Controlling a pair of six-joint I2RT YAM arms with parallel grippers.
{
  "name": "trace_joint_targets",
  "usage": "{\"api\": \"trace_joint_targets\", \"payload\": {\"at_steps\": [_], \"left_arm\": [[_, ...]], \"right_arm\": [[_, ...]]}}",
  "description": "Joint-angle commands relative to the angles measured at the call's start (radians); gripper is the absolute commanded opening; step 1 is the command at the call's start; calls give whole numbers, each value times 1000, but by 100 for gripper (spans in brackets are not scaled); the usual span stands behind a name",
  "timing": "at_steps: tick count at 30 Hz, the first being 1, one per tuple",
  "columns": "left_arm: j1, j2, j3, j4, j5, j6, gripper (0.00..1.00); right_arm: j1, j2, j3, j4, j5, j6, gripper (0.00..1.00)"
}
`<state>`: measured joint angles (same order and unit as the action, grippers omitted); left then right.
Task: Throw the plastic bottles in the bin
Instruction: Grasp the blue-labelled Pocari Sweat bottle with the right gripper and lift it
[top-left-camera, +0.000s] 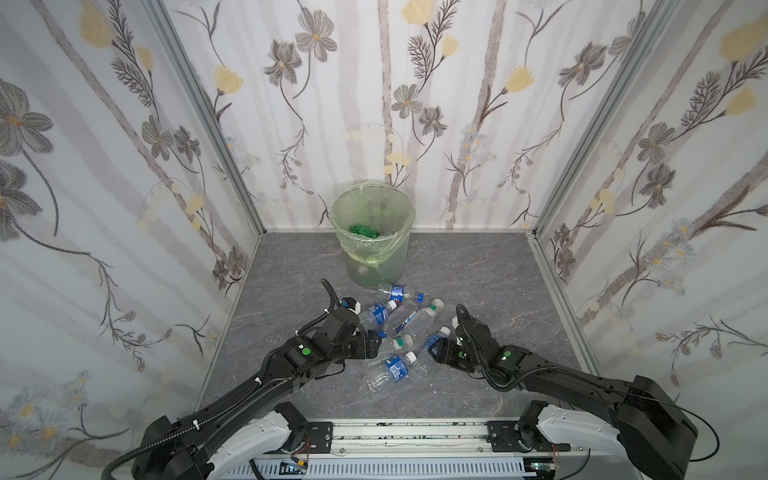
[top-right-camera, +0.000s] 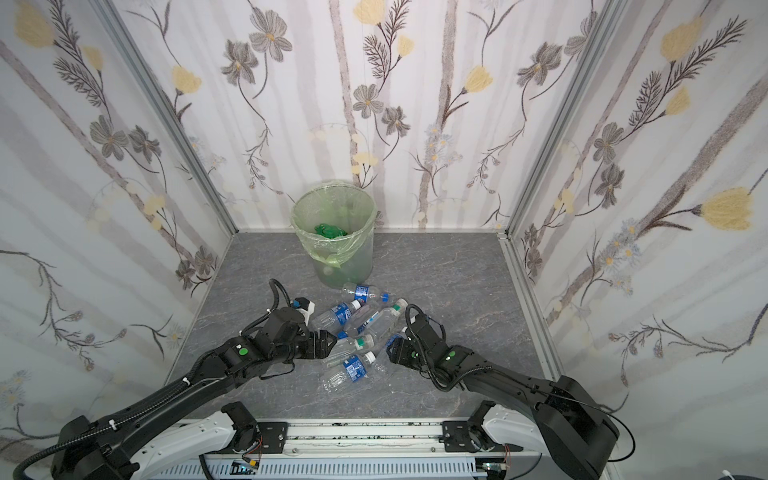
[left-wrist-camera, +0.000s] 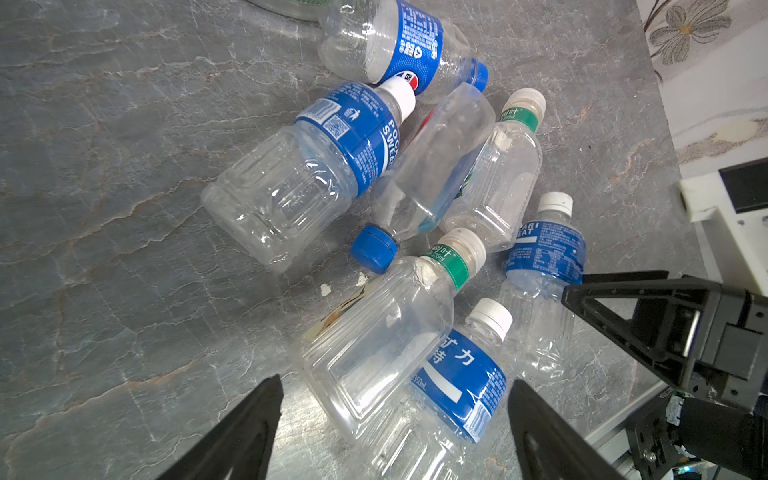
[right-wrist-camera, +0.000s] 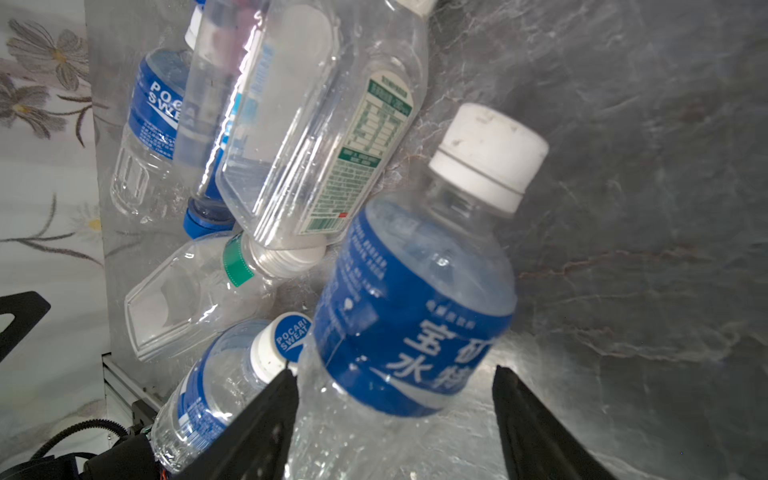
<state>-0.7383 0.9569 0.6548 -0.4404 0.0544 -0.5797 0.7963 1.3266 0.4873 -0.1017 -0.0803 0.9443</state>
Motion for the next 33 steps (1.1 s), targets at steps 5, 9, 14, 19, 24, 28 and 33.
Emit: {"api": "trace_joint_targets", "payload": {"at_steps": [5,9,14,19,24,28,33], "left_arm": [[2,9,11,28,12,0,86],[1,18,11,32,29,6,85],[-1,40,6,32,77,39,85],[-27,81,14,34,90,68,84],[-68,137,22,35,80,93,83],[-79,140,20,37,48,78,84],[-78,78,13,39,5,39,83]], "right_arm": [[0,118,72,-10,-1,-90,79],[0,182,100,-34,27,-122,77],[-3,182,107,-95,77,-154,69],[-29,125,81,-130,101,-175,57],[-62,64,69,-170,115,-206,53],[-63,-53,109,-211,132,-256,51],[-68,-240,248,-195,162,-374,43]]}}
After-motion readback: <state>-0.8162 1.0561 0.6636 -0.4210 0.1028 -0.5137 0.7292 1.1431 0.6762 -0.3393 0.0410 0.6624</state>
